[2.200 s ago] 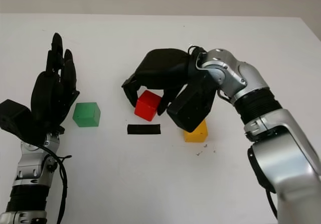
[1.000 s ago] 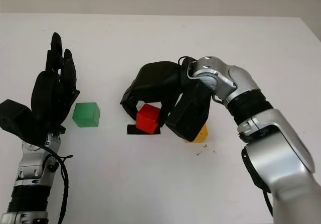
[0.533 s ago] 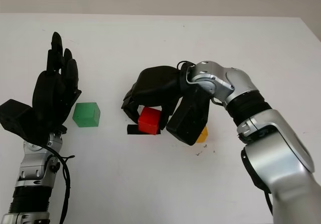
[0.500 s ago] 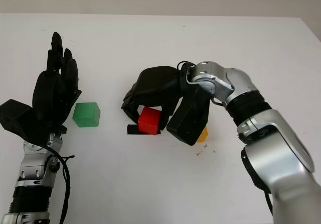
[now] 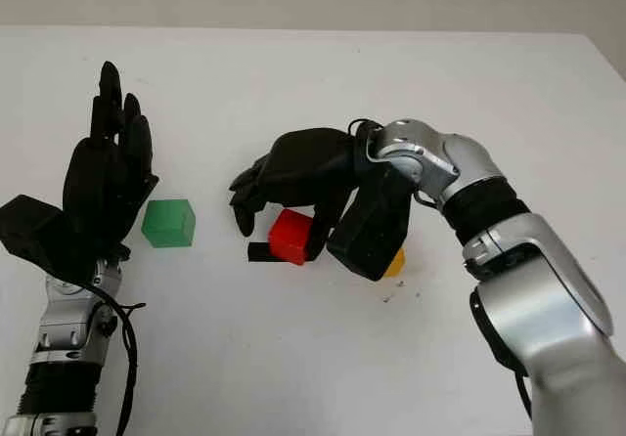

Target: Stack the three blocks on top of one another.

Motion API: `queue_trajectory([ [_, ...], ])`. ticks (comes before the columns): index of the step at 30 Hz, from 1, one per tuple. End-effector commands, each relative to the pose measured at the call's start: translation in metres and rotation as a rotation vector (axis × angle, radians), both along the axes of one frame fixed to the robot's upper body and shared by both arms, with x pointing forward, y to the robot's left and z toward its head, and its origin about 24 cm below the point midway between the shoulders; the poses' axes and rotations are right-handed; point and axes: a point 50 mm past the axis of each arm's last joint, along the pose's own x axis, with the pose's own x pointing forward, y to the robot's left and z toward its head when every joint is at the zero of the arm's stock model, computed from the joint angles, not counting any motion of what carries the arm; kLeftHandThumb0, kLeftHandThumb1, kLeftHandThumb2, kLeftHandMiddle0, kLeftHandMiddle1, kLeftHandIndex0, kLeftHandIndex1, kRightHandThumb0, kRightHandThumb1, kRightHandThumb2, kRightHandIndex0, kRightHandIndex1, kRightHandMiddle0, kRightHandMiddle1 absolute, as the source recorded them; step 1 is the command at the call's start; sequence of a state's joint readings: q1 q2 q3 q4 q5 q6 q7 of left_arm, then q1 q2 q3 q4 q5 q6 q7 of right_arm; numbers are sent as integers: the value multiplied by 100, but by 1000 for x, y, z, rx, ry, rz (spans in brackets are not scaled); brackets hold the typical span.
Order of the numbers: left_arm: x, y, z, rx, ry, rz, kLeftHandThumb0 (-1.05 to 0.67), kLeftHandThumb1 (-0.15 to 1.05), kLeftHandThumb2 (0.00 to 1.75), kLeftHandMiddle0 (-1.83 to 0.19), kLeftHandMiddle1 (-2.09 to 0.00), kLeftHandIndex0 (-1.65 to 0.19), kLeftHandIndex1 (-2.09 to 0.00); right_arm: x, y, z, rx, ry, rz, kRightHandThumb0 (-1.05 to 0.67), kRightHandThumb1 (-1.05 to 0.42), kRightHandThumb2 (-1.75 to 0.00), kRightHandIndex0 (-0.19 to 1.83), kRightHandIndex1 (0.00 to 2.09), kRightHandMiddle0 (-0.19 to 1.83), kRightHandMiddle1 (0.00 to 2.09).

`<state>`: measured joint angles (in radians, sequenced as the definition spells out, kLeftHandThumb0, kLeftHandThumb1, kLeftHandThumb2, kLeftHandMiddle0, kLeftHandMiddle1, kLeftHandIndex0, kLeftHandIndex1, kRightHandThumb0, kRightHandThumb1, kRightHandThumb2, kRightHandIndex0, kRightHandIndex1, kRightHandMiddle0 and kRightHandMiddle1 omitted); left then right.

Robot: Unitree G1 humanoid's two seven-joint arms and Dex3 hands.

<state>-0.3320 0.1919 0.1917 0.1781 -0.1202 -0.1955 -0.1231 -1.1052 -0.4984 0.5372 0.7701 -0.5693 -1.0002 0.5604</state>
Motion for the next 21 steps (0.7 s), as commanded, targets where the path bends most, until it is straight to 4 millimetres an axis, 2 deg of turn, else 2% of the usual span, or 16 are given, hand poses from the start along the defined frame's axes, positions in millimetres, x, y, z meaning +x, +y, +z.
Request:
queue_trajectory([
  [1,0,1,2,9,-11,0,-68,105,61,19,0,19,0,0,-2,14,19,-24,-7,-71,-84,-5,11,1,13,32],
  [3,0,1,2,11,-16,-2,-68,105,61,19,0,19,0,1,-5,23,16,-36,-27,-76,-86,-6,-1,0,3,19],
  [6,0,1,2,1,-15,3,-69,105,60,19,0,19,0,3,-18,42,58,-58,-98,-79,-85,-5,-8,0,-7,11],
  [12,-2,1,1,-8,-5,7,-68,105,60,19,0,19,0,6,-70,76,191,-58,-300,-75,-85,-6,-11,3,-4,10],
  [16,0,1,1,-3,-8,2,-68,105,61,19,0,19,0,3,-108,77,230,-51,-414,-76,-87,-6,-7,5,3,12],
  [21,1,-1,1,-5,-14,-11,-69,105,61,19,0,19,0,-9,-135,68,216,-39,-493,-75,-90,-7,-4,7,6,10],
])
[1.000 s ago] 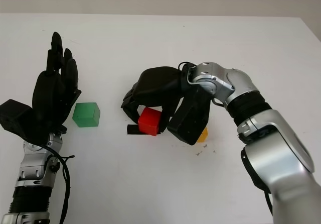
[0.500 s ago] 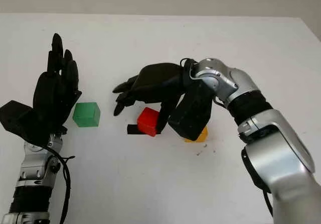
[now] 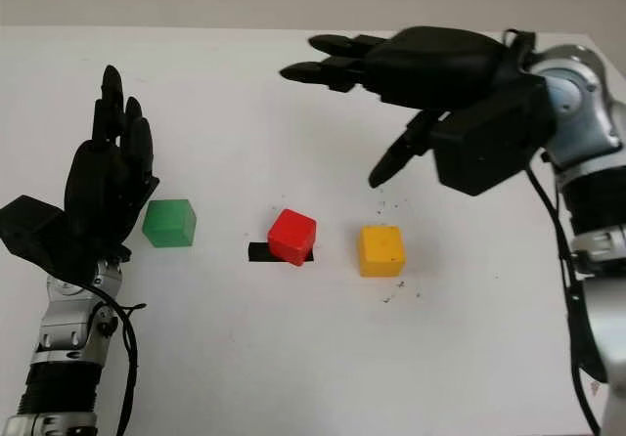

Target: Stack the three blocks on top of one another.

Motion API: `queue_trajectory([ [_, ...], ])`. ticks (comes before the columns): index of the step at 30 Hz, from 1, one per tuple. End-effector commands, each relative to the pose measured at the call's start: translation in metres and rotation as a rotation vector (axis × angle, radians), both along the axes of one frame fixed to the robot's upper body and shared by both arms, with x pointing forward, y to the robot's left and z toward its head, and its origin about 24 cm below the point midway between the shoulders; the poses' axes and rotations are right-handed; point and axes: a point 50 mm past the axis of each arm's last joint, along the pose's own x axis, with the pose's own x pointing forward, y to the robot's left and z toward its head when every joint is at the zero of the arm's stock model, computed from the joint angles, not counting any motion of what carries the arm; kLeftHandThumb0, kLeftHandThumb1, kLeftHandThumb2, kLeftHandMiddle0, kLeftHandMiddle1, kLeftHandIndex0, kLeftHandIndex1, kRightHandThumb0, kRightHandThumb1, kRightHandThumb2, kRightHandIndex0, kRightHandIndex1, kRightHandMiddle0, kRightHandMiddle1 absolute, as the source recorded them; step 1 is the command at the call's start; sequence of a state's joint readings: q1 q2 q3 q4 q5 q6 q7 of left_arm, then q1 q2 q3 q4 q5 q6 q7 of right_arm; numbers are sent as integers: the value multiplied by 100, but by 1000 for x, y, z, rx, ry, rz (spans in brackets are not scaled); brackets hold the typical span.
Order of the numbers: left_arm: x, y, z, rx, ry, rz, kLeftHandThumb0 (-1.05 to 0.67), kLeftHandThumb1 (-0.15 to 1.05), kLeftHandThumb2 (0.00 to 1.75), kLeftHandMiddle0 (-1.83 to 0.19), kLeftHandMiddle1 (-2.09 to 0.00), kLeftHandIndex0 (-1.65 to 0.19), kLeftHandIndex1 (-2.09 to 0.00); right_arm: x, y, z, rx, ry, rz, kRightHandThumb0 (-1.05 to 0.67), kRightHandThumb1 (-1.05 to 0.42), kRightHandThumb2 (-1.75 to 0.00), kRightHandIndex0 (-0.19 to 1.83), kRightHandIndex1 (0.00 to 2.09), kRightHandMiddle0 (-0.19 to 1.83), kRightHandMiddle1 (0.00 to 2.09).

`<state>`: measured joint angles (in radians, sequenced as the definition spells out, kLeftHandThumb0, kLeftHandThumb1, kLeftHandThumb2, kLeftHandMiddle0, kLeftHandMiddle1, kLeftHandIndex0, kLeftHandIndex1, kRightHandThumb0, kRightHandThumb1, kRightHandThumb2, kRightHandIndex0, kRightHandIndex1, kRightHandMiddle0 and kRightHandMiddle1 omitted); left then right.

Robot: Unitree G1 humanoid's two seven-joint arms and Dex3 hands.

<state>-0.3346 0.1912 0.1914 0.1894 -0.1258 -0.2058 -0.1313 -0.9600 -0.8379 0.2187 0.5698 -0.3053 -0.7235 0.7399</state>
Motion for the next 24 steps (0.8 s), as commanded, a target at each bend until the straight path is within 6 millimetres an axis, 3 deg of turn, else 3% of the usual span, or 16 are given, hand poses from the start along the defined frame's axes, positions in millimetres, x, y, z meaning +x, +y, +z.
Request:
queue_trajectory([
  [1,1,-1,3,-4,-12,-2,-69,105,60,19,0,19,0,-9,-14,0,-20,-9,-43,-77,-91,-7,-4,7,7,10],
  [9,0,-3,7,-9,-20,-1,-69,105,61,19,0,19,0,-31,-38,-26,-4,5,-172,-80,-98,-7,-4,5,11,8],
  [16,-4,-2,9,-22,-21,-9,-68,105,59,19,0,19,0,-49,-36,-54,25,18,-171,-83,-104,-7,-8,4,10,6],
  [24,-5,2,8,-25,-15,0,-69,105,56,19,0,19,0,-63,-28,-71,80,62,-205,-85,-103,-7,-12,4,9,5],
])
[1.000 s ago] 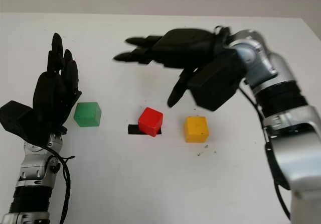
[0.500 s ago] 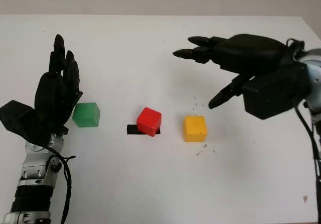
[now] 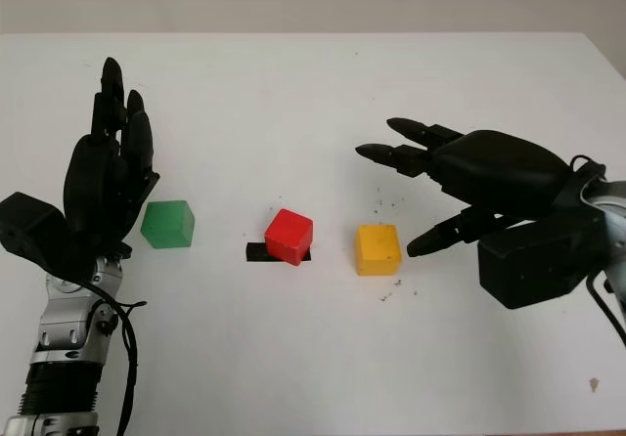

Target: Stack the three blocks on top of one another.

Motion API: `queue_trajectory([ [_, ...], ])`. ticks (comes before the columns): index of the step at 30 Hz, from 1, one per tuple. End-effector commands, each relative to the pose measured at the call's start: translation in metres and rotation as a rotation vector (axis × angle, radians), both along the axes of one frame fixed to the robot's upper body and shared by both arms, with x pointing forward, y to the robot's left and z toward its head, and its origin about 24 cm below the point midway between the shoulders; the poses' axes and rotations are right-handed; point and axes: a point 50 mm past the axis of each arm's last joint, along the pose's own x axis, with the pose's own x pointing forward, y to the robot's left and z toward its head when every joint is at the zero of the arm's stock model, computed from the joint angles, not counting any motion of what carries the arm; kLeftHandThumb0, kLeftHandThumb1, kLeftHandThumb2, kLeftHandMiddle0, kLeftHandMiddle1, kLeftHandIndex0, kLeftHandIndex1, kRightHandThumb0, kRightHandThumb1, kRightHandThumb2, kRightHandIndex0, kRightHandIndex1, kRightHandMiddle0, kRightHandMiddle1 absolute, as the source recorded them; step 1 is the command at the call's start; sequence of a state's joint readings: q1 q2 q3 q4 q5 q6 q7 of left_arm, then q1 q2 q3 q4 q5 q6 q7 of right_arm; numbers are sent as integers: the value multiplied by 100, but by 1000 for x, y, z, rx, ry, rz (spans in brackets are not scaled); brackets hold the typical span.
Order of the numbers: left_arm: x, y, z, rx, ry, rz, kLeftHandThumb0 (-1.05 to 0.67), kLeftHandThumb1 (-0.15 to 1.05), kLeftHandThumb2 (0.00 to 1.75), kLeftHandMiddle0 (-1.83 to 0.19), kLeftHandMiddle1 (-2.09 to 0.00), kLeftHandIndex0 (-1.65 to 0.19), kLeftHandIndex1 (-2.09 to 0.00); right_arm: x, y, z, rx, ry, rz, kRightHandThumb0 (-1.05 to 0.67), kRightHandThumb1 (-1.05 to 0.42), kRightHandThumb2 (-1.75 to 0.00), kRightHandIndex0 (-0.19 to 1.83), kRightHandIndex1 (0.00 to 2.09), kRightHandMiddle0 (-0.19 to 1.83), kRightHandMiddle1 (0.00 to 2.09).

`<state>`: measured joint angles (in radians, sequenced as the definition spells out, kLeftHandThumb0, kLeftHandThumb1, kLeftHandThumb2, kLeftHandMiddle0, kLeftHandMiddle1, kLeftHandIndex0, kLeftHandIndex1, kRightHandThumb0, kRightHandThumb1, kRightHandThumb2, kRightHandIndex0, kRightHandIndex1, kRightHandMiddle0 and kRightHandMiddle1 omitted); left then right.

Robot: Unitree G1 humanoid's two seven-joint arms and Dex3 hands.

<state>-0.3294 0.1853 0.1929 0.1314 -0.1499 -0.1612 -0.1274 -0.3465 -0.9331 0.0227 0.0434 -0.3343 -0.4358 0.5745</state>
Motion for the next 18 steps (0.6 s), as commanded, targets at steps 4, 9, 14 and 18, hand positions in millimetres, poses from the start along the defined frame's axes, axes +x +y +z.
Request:
queue_trajectory([
  [4,-4,5,0,9,2,17,-70,105,54,19,0,19,0,-8,6,-12,99,9,15,-84,-97,-4,-11,5,11,6],
  [9,-3,6,1,21,4,16,-71,105,53,19,0,19,0,-9,7,-22,113,23,13,-85,-94,-4,-10,6,13,7],
  [14,-3,7,1,43,4,12,-71,105,55,19,0,19,0,-11,8,-28,111,61,-1,-85,-94,-5,-11,5,15,8],
  [18,-3,6,0,19,8,-2,-69,105,55,19,0,19,0,-11,10,-34,99,65,9,-86,-96,-6,-10,5,19,9],
])
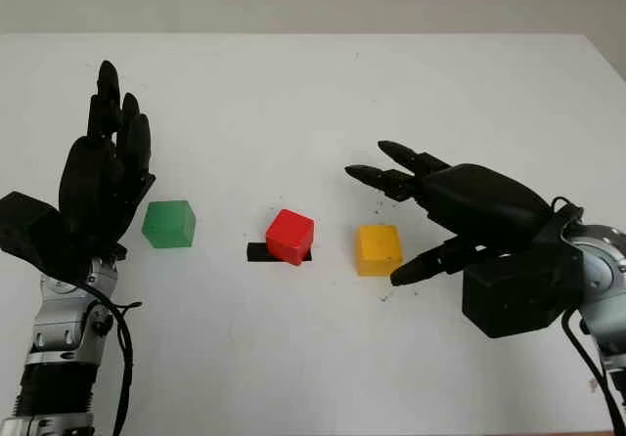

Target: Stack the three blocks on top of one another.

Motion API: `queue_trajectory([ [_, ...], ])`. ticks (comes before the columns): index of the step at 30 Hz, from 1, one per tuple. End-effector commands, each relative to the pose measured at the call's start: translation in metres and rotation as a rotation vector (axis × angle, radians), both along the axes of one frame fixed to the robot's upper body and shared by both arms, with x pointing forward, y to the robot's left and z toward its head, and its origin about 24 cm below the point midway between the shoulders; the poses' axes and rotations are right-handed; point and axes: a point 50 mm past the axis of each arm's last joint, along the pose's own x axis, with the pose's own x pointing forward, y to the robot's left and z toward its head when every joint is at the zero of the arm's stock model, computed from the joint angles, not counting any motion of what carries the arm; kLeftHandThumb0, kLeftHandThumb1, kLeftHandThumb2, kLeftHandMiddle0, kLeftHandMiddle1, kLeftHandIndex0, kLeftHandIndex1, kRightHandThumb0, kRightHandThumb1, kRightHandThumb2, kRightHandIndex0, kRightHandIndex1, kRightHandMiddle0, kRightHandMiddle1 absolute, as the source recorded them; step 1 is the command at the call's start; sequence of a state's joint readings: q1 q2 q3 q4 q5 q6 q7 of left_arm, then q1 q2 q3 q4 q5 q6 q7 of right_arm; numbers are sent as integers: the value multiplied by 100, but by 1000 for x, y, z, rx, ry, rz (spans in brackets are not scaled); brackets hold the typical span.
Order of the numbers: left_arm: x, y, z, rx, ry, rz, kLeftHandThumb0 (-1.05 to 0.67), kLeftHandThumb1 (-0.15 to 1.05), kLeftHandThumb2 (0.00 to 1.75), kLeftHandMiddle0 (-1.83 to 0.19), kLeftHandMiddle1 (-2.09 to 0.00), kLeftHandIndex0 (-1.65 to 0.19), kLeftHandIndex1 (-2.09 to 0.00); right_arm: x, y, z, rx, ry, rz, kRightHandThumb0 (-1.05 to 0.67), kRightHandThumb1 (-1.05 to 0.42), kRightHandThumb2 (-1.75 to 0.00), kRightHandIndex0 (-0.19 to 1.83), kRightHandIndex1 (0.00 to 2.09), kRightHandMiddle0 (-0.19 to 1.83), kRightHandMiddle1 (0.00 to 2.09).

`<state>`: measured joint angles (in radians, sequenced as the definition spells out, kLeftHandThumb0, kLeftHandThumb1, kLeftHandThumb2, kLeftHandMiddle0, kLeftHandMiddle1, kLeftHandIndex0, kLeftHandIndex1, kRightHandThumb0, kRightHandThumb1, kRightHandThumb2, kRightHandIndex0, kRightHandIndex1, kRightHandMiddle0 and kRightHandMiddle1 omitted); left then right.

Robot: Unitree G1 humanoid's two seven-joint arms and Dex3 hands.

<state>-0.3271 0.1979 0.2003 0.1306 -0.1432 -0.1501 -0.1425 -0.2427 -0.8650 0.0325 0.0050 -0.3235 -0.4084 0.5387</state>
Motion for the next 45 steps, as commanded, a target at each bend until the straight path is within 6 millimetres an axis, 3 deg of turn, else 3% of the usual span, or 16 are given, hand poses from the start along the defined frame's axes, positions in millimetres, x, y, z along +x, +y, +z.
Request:
queue_trajectory([
  [1,-3,2,0,-6,-4,-4,-69,105,55,19,0,19,0,-2,2,-5,9,-12,14,-86,-96,-6,-10,6,20,10],
  [17,-3,2,0,24,12,10,-71,105,55,19,0,19,0,6,0,-18,-62,-109,5,-74,-95,-5,1,8,32,21],
  [18,-3,2,0,26,13,11,-71,105,55,19,0,19,0,6,1,-18,-59,-113,7,-74,-95,-5,3,7,31,27],
  [19,-3,2,0,22,13,10,-71,105,55,19,0,19,0,6,1,-19,-57,-123,11,-73,-95,-5,4,6,23,45],
  [20,-4,2,0,21,13,11,-71,105,55,19,0,19,0,6,1,-19,-53,-131,17,-73,-95,-5,6,6,10,77],
  [21,-4,2,0,20,12,11,-70,105,55,19,0,19,0,6,1,-20,-51,-137,22,-73,-95,-5,8,6,3,92],
  [23,-3,1,0,17,11,9,-70,105,55,19,0,19,0,7,1,-21,-54,-139,29,-73,-95,-5,9,6,-3,110],
  [31,-3,1,-1,14,6,4,-69,105,56,19,0,19,0,9,2,-23,-17,-116,34,-68,-95,-5,13,7,-1,124],
  [38,-3,-1,-2,20,10,6,-72,105,53,19,0,19,0,9,1,-24,52,-138,26,-52,-97,-6,21,9,12,137],
  [45,-2,-3,-2,2,8,1,-70,105,53,19,0,19,0,9,-1,-24,65,-137,30,-44,-103,-6,23,7,8,152],
])
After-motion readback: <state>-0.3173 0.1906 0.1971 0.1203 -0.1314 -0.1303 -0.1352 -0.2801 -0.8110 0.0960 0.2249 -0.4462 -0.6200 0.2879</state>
